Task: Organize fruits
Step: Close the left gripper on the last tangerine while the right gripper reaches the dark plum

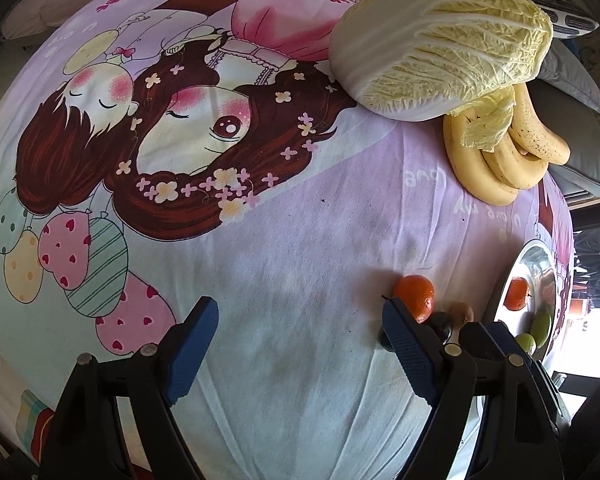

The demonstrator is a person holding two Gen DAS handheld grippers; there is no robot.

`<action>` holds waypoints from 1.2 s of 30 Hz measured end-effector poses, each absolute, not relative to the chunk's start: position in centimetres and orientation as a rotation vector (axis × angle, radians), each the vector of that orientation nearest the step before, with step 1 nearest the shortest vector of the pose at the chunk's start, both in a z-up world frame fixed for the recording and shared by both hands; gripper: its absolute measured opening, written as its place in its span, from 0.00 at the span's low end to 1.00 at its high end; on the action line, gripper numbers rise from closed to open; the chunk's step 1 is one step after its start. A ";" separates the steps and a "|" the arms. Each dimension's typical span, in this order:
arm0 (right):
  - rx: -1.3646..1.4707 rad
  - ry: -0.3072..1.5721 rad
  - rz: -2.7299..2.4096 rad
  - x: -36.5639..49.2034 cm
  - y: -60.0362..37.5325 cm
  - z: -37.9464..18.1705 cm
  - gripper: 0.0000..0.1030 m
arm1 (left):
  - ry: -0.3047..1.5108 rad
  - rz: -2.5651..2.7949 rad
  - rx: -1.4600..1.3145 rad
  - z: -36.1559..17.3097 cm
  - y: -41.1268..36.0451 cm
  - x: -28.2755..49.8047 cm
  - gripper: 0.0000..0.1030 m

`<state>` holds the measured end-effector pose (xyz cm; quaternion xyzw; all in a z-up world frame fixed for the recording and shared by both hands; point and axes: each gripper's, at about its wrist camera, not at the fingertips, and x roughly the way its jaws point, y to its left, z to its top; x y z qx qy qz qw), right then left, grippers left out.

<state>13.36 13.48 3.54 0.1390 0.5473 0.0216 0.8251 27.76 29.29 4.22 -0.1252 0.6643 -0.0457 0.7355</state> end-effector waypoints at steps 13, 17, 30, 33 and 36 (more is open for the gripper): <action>0.242 1.197 -0.034 14.3 12.7 1.7 0.44 | 1.446 -0.179 -0.240 5.5 25.4 28.1 0.81; 0.241 1.210 -0.037 14.5 12.5 1.2 0.40 | 1.453 -0.199 -0.207 6.2 23.6 27.7 0.68; 0.220 1.208 -0.034 14.8 12.8 1.1 0.38 | 1.492 -0.313 -0.185 2.8 16.7 29.5 0.55; 0.225 1.207 -0.037 14.7 12.7 1.1 0.38 | 1.500 -0.311 -0.177 1.9 15.4 29.9 0.53; 0.223 1.207 -0.039 14.7 12.7 1.1 0.36 | 1.500 -0.311 -0.164 1.6 14.4 30.1 0.52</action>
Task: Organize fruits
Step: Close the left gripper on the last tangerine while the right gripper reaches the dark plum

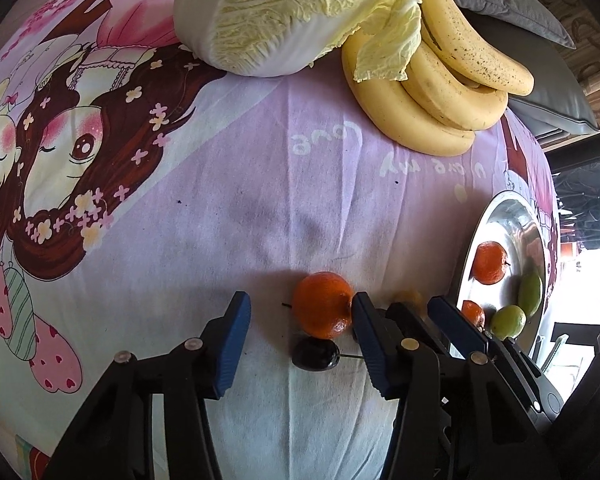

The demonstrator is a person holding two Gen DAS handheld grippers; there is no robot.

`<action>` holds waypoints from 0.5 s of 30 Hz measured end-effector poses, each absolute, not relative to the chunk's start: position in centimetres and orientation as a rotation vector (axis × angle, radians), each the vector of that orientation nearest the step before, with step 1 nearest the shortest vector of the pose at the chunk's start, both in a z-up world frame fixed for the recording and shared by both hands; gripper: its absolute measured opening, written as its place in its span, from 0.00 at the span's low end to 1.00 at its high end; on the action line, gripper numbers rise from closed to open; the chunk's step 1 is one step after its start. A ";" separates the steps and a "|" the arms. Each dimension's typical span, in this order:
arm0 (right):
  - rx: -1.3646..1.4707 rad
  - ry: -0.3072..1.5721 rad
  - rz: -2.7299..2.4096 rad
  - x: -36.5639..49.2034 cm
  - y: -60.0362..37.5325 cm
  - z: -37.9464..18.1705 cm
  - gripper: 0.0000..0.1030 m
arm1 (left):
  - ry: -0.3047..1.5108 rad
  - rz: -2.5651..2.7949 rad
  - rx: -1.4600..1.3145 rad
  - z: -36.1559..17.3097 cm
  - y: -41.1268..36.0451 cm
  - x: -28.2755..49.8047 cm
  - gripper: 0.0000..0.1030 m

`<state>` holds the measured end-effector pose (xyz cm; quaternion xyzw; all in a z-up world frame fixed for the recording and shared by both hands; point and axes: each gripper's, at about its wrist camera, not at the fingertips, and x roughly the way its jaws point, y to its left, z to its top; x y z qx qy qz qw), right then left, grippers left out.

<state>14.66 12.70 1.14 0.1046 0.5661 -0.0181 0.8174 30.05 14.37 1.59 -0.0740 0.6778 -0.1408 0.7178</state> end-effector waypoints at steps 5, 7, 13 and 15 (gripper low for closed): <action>0.223 1.207 -0.042 14.6 12.6 1.1 0.34 | 1.516 -0.337 -0.197 0.6 12.8 30.5 0.42; 0.227 1.207 -0.044 14.6 12.5 1.2 0.32 | 1.523 -0.357 -0.216 0.3 12.3 30.5 0.38; 0.224 1.207 -0.053 14.5 12.4 1.2 0.29 | 1.531 -0.364 -0.214 -0.3 10.8 30.1 0.34; 0.228 1.206 -0.054 14.4 12.4 1.3 0.29 | 1.534 -0.363 -0.229 -0.5 10.4 29.8 0.34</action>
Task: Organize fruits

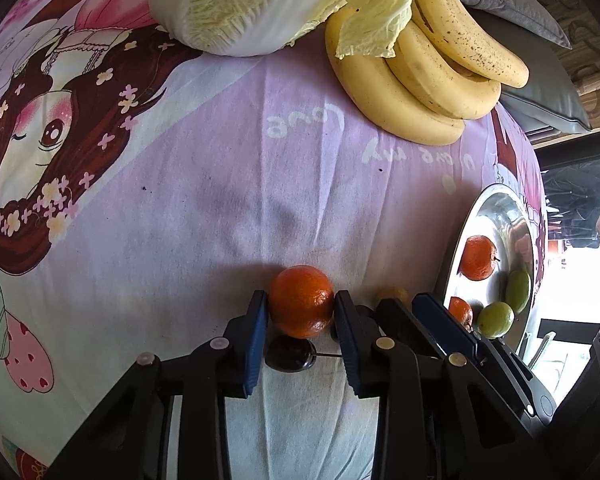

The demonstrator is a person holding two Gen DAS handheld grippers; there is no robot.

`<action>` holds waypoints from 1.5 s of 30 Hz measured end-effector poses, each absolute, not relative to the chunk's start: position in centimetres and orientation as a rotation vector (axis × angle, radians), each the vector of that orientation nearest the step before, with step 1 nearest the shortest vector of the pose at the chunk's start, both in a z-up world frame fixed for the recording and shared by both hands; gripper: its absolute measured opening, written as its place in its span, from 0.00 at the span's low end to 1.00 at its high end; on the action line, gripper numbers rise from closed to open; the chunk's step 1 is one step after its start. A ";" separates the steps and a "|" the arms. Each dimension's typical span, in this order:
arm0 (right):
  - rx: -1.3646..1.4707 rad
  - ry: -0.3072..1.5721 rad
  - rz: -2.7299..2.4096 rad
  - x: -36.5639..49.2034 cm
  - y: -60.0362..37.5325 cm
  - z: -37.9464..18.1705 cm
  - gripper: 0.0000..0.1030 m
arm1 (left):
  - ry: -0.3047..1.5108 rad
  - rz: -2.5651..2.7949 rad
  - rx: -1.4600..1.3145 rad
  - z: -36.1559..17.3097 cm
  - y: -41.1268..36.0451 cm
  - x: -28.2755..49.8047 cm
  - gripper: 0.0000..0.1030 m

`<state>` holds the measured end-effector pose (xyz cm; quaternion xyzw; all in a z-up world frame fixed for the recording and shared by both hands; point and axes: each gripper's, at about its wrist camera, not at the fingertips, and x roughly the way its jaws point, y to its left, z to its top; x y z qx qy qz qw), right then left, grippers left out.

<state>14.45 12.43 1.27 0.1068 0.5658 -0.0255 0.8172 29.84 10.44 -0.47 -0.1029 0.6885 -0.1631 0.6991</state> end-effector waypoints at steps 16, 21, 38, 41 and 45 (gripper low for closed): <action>0.297 1.142 0.019 13.8 12.6 2.8 0.22 | 1.527 -0.250 -0.288 -0.4 11.6 28.8 0.33; 0.269 1.178 -0.030 13.7 12.6 2.3 0.22 | 1.532 -0.240 -0.299 -0.6 11.3 28.4 0.33; 0.373 1.248 -0.056 13.8 11.9 0.9 0.36 | 1.544 -0.241 -0.319 -0.4 12.4 28.7 0.33; 0.373 1.243 -0.052 14.0 12.3 1.0 0.43 | 1.545 -0.240 -0.321 -0.4 12.5 28.7 0.33; 0.345 1.236 -0.059 14.6 13.0 1.0 0.49 | 1.540 -0.240 -0.349 -0.3 13.0 28.8 0.33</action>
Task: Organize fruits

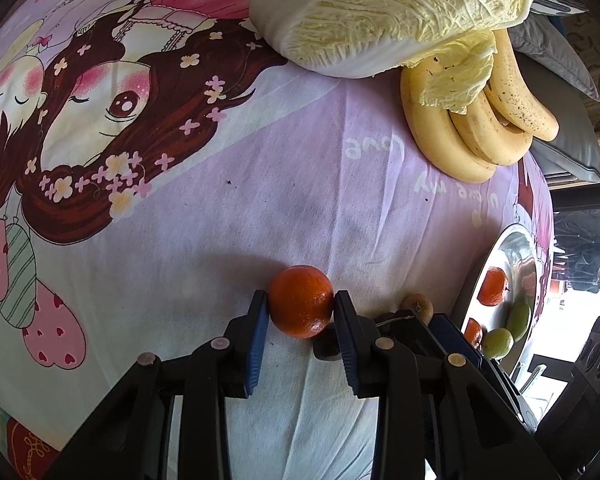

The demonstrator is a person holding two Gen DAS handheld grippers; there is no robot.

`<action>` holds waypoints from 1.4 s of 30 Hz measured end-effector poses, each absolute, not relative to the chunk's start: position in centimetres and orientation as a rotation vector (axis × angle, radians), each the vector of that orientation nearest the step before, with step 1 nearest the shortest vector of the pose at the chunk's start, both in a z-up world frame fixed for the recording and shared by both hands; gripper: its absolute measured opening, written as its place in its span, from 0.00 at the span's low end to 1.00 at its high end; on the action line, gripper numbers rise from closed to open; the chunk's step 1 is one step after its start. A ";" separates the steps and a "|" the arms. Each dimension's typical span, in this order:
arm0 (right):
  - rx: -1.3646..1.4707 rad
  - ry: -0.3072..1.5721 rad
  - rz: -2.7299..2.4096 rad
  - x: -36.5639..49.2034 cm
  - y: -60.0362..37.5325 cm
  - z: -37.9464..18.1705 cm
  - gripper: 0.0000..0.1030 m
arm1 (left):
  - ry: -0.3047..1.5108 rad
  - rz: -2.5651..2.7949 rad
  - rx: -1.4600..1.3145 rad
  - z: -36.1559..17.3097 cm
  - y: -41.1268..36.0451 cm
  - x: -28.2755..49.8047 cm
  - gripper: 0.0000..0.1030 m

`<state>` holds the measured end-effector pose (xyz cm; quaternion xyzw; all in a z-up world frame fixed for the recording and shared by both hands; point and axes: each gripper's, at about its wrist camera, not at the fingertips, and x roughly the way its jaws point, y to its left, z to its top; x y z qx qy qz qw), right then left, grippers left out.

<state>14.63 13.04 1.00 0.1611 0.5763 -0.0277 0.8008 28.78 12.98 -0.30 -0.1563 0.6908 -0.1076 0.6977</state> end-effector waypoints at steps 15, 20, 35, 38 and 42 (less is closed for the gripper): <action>0.270 1.191 -0.020 16.3 14.2 1.1 0.47 | 1.528 -0.210 -0.410 0.2 16.1 29.5 0.33; 0.294 1.194 0.045 16.3 15.0 1.1 0.46 | 1.530 -0.208 -0.409 0.3 16.5 29.5 0.33; 0.238 1.190 -0.004 16.2 14.6 0.5 0.34 | 1.537 -0.203 -0.403 0.1 15.6 29.5 0.33; 0.210 1.196 -0.024 16.3 14.7 0.2 0.32 | 1.539 -0.202 -0.403 0.0 15.6 29.5 0.33; 0.202 1.196 -0.035 16.3 14.6 0.0 0.28 | 1.541 -0.201 -0.396 0.1 15.6 29.5 0.33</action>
